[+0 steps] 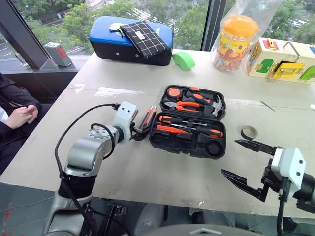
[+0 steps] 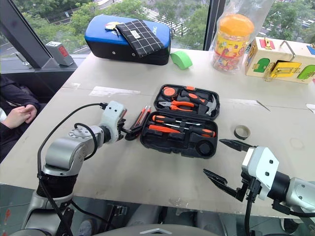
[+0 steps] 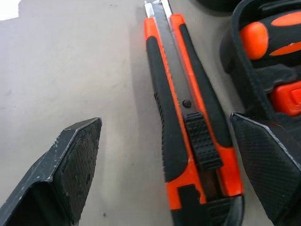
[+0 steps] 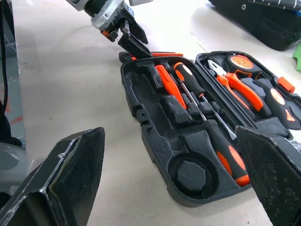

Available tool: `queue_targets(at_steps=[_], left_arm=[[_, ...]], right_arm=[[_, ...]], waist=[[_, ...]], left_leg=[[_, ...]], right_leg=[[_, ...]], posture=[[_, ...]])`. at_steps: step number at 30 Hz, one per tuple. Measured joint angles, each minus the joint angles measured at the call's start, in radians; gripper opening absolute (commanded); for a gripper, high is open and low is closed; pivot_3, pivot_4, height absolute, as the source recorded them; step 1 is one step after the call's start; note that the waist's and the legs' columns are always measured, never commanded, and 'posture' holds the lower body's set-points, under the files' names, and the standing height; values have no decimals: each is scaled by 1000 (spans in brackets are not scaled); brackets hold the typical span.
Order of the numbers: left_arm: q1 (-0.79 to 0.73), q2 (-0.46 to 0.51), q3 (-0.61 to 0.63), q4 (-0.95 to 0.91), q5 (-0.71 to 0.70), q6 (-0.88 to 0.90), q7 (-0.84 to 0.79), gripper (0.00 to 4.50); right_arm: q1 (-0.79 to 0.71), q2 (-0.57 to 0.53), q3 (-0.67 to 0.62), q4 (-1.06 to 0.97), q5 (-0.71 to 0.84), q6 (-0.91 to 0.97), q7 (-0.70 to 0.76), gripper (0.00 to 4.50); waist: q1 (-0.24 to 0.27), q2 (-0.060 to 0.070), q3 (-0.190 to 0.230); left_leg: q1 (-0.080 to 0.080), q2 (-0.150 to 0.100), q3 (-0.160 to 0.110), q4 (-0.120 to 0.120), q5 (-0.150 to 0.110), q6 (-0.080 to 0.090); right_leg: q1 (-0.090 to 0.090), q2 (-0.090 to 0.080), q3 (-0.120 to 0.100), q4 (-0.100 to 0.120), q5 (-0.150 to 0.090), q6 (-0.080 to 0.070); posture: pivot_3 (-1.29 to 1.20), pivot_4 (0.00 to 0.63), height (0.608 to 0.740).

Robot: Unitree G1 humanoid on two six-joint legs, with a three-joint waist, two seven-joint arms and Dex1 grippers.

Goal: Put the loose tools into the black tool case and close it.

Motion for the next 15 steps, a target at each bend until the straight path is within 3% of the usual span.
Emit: queue_targets(at_steps=[3, 9, 10, 15], left_arm=[[1, -14, -19, 10, 10, -3, 10, 4468], [18, -36, -27, 43, 47, -78, 35, 1843], [25, -32, -25, 45, 47, -97, 25, 1679], [43, -21, 62, 81, -15, -246, -79, 1688]], right_arm=[[-4, 0, 0, 0, 0, 0, 0, 4500], [0, 0, 0, -2, 0, 1, -1, 4500], [2, 0, 0, -2, 1, 1, 0, 4500], [12, 2, -11, -2, 1, 1, 0, 4500]], waist=[[0, 0, 0], [1, 0, 0], [1, 0, 0], [1, 0, 0]], left_leg=[[0, 0, 0, 0, 0, 0], [0, 0, 0, 0, 0, 0], [0, 0, 0, 0, 0, 0], [-1, 0, 0, 0, 0, -1]], right_leg=[[0, 0, 0, 0, -1, -1], [0, 0, 0, 0, -1, -2], [0, 0, 0, 0, -1, -2], [-1, 0, 0, 0, -2, -3]], posture=[[0, 150, 740], [0, 150, 740], [0, 150, 740], [0, 150, 740]])
